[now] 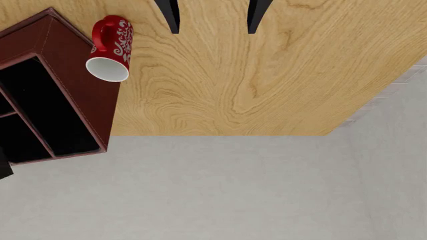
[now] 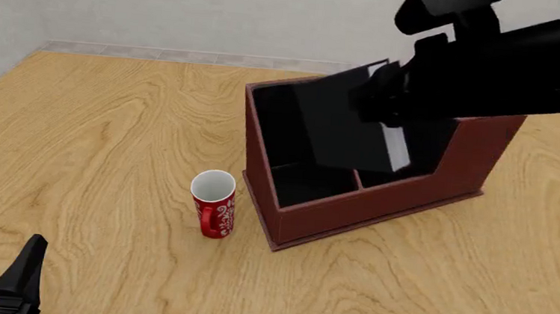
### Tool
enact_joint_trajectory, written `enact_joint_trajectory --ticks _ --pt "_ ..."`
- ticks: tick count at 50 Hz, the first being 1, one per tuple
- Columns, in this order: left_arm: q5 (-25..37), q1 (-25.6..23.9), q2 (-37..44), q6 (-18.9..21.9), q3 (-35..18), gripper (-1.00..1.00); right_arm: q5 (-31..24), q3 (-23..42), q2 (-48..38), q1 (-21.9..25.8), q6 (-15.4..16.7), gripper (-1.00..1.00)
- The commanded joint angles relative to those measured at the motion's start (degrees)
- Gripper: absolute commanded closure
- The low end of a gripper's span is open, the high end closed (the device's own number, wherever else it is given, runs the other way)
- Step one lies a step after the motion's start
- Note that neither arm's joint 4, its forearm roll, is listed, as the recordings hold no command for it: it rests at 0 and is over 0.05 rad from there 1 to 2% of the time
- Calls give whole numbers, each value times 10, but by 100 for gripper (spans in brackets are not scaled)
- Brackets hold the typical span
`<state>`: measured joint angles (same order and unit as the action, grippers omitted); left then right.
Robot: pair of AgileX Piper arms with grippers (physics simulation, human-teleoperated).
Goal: Pick up the book and place it in the left compartment of the caddy.
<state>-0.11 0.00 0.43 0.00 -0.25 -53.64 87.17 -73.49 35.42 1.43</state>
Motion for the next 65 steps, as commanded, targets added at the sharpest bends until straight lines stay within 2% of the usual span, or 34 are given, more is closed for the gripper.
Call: enact_joint_trajectory --ticks 1,15,37,65 --pt "0 0 0 0 0 -100 25 -7 -18 -15 -8 100" --pt "0 0 0 0 0 -100 58 -28 -51 -18 -11 100" --pt "0 0 0 0 0 -100 104 -46 -97 -38 4 100" --pt "0 0 0 0 0 -100 159 -68 -152 -39 -11 100"
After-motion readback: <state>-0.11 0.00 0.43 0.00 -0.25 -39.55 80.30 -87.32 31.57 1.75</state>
